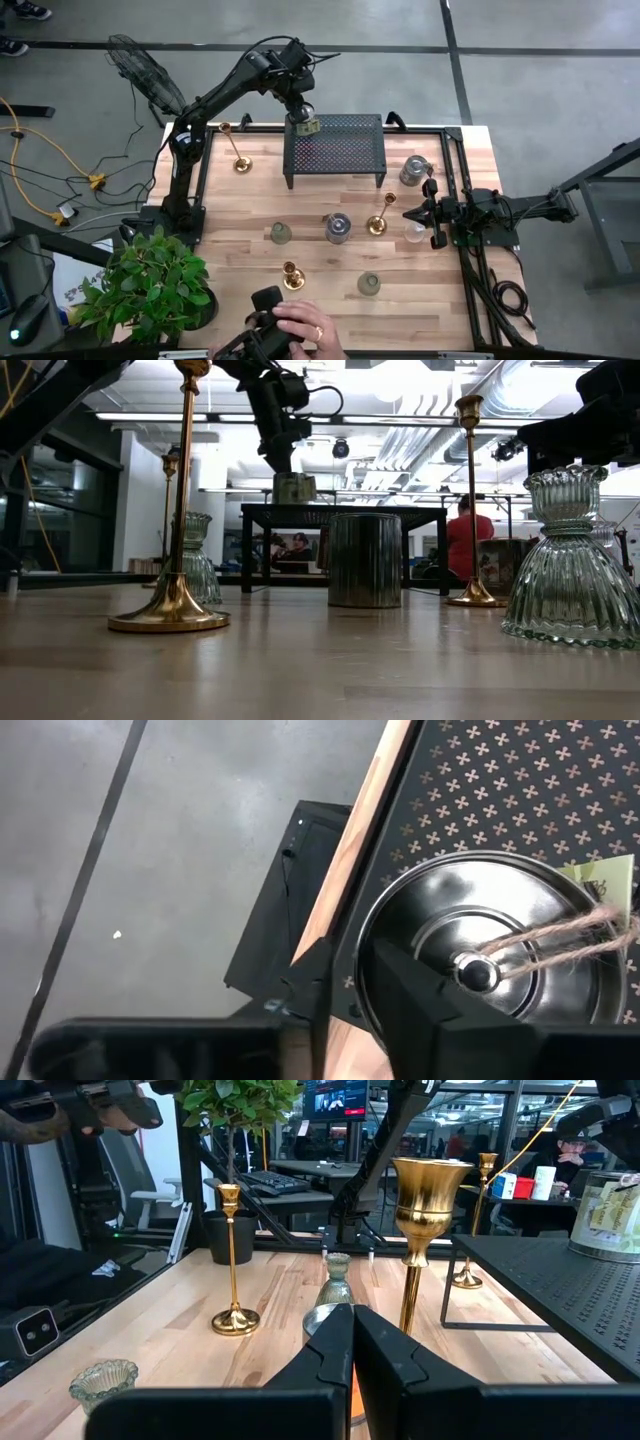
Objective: Stock candles on shelf
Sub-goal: Put the bottom left silver scented candle on the shelf, then put the bottom scented candle on the shelf
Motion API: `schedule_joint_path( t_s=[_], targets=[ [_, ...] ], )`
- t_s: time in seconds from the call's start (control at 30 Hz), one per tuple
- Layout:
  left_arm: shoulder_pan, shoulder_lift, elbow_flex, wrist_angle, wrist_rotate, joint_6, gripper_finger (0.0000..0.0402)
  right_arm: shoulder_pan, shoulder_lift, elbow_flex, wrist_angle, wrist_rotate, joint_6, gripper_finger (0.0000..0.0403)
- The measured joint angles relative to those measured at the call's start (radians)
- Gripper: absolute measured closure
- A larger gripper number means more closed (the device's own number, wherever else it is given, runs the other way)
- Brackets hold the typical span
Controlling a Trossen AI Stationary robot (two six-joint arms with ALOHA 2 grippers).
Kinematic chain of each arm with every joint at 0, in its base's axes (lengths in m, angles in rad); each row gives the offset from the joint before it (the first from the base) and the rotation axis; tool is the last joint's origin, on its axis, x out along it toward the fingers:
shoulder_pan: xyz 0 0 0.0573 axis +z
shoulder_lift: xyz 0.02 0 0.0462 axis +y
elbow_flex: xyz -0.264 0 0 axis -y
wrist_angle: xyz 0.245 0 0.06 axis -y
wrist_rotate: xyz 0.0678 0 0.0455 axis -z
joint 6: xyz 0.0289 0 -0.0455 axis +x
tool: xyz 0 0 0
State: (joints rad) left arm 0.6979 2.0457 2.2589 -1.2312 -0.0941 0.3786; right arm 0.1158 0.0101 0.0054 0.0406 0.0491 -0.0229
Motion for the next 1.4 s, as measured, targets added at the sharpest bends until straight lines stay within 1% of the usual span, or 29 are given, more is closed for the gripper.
schedule_joint_path(
  t_s=[0.1, 0.27, 0.4, 0.53, 0.8, 1.03, 1.17, 1.4],
  targets=[
    [-0.001, 0.000, 0.000, -0.001, -0.022, -0.016, 0.0303, 0.000, 0.000, 0.000, 0.000, 0.000, 0.000, 0.0400],
    [-0.008, -0.005, 0.000, -0.006, -0.095, -0.038, 0.0267, 0.000, 0.000, 0.000, 0.000, 0.000, 0.000, 0.0400],
    [-0.019, -0.027, 0.000, -0.007, -0.103, -0.043, 0.0242, 0.000, 0.000, 0.000, 0.000, 0.000, 0.000, 0.0400],
    [-0.027, -0.048, 0.000, -0.010, -0.102, -0.043, 0.0227, 0.000, 0.000, 0.000, 0.000, 0.000, 0.000, 0.0400],
    [-0.063, -0.115, 0.000, -0.033, -0.150, -0.050, 0.0222, 0.000, 0.000, 0.000, 0.000, 0.000, 0.000, 0.0400],
    [-0.123, -0.198, 0.000, -0.111, -0.127, -0.099, 0.0222, 0.000, 0.000, 0.000, 0.000, 0.000, 0.000, 0.0400],
    [-0.168, -0.241, 0.000, -0.169, -0.094, -0.120, 0.0222, 0.000, 0.000, 0.000, 0.000, 0.000, 0.000, 0.0400],
    [-0.269, -0.289, 0.000, -0.313, -0.046, -0.187, 0.0222, 0.000, 0.000, 0.000, 0.000, 0.000, 0.000, 0.0400]
  ],
)
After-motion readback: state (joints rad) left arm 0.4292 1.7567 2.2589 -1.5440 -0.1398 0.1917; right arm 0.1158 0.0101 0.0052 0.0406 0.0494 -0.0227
